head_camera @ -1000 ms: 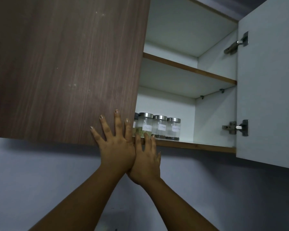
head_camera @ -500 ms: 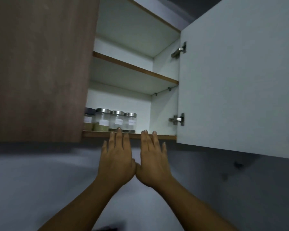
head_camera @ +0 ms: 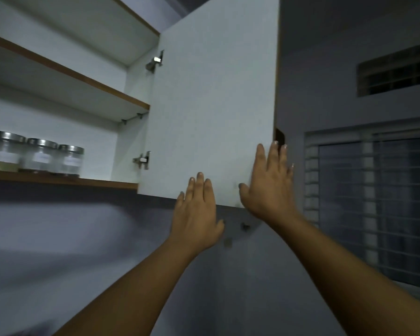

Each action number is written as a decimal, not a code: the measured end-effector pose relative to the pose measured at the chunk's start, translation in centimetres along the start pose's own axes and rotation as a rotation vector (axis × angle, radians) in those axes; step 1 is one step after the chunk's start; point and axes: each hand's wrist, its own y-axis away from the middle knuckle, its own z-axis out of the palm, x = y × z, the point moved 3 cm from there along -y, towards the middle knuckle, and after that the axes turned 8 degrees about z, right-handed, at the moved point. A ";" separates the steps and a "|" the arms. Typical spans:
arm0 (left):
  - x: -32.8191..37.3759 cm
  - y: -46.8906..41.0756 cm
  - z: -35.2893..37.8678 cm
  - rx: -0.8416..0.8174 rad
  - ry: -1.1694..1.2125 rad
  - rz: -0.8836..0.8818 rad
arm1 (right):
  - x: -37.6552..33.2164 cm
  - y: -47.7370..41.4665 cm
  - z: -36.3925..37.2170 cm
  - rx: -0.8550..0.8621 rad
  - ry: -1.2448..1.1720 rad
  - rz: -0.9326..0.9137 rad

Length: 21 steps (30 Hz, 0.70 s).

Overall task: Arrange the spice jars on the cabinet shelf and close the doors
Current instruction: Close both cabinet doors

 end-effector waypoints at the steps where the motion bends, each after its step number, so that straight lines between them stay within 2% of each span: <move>1: 1.4 -0.6 0.7 0.003 0.013 0.013 | 1.6 -0.3 -0.1 -0.021 -0.003 0.006; 3: 4.2 -2.0 1.9 0.009 0.055 0.032 | 4.2 -0.8 0.1 -0.111 -0.076 0.007; 7: 7.4 -4.1 3.3 0.044 0.156 -0.021 | 5.5 -1.1 1.7 -0.327 -0.387 -0.021; 9: 7.9 -4.7 3.5 0.075 0.178 -0.064 | 5.1 -0.9 2.1 -0.301 -0.481 -0.036; 12: 7.6 -4.9 3.4 0.115 0.159 -0.053 | 4.6 -0.7 2.0 -0.164 -0.562 -0.016; 16: 6.8 -4.1 2.2 0.136 0.101 0.076 | 3.3 -0.1 1.3 -0.030 -0.637 -0.055; 21: 4.6 -1.5 -1.8 0.224 0.092 0.247 | -0.7 1.5 -0.2 0.016 -0.979 -0.079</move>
